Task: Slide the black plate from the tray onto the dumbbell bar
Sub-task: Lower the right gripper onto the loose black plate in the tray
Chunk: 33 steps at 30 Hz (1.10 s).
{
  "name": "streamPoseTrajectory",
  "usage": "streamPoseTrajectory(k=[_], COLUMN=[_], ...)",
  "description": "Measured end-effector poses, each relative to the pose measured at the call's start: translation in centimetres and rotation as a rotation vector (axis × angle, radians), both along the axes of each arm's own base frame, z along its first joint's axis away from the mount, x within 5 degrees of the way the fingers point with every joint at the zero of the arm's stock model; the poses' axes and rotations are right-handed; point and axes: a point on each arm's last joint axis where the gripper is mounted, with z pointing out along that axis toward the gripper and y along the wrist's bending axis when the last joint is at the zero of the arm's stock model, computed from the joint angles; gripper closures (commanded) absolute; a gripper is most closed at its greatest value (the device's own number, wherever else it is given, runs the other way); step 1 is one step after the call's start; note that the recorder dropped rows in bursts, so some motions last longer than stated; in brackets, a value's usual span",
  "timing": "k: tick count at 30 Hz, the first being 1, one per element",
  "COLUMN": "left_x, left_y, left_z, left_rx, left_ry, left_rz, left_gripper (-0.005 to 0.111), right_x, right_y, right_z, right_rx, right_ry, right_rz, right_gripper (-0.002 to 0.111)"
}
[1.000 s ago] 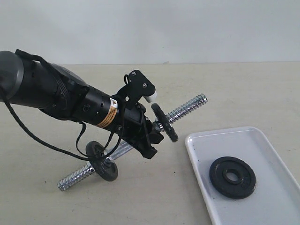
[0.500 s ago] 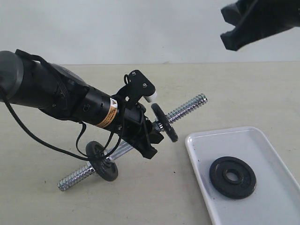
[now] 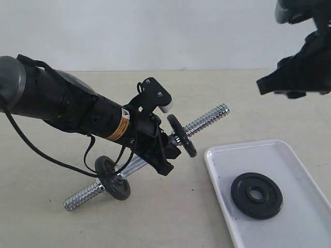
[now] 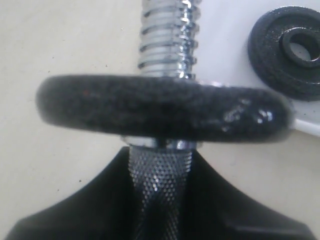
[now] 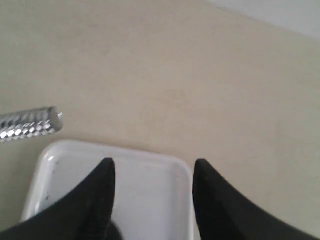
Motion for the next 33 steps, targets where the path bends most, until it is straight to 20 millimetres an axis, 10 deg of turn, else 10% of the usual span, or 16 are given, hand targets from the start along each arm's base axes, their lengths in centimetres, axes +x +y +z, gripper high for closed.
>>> streamPoseTrajectory(k=[8,18,33], left_x=[0.0,0.0,0.0], left_y=[0.0,0.0,0.0], left_z=[0.0,0.0,0.0], left_rx=[-0.001,0.001,0.001], left_ry=[0.001,0.000,0.000], left_rz=[0.001,0.006,0.006], left_gripper=[0.102,0.102,0.102], right_x=[-0.7,-2.2,-2.6], right_y=[1.8,1.6,1.8], right_z=[-4.0,-6.9,-11.3], right_rx=[0.061,0.004,0.140], right_ry=[0.367,0.603,0.417], right_rz=[0.107,0.125,0.101], right_gripper=[0.063,0.005,0.003])
